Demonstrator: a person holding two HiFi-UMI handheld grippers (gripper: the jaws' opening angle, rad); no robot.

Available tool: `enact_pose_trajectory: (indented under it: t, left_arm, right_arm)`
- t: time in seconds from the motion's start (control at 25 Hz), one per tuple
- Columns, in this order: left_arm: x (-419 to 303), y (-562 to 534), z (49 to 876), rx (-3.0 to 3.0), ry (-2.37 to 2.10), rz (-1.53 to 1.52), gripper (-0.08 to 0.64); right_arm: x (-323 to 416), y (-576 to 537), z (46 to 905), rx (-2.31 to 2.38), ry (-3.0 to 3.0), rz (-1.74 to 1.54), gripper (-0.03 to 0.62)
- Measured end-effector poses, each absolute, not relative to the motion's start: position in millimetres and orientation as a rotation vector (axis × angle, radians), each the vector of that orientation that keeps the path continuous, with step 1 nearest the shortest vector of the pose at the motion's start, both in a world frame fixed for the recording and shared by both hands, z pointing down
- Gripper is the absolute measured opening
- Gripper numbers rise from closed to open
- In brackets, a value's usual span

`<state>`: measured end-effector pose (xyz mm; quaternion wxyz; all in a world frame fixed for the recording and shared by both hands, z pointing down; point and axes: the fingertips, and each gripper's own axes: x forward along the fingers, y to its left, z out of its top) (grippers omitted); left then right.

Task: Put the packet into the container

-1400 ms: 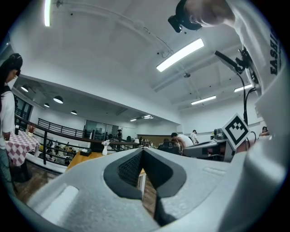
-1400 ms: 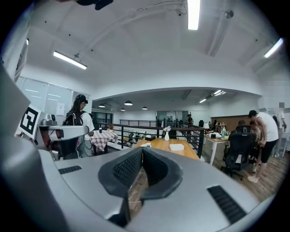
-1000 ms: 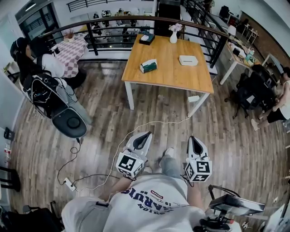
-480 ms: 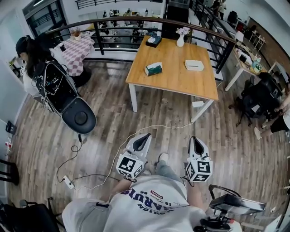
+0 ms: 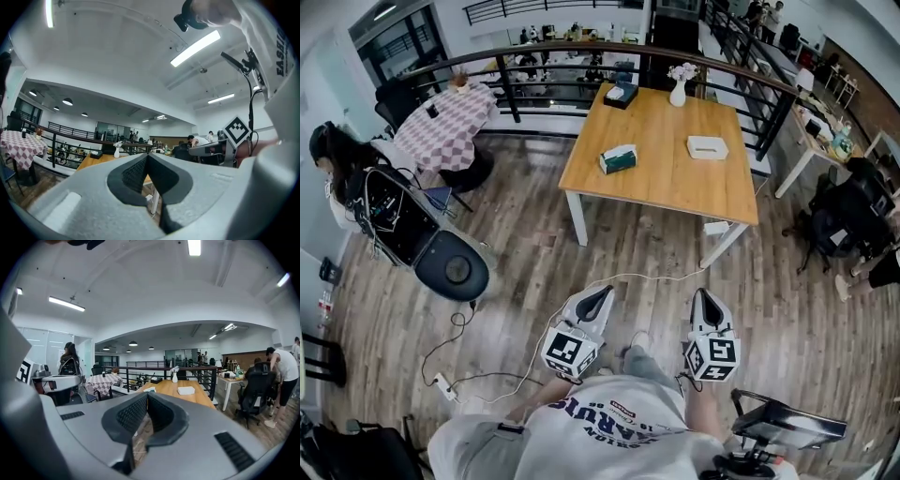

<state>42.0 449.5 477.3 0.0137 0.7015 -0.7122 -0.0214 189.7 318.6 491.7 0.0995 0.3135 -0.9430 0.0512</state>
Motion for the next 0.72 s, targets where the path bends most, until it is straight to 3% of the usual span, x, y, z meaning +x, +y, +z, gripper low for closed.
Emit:
enact_pose_trajectory:
  t: [0.72]
  left_arm:
    - [20.8, 322.1, 472.3, 2.229, -2.188, 0.009, 0.003]
  right_arm:
    - [180.7, 190.4, 504.5, 0.991, -2.766, 0.225, 0.009]
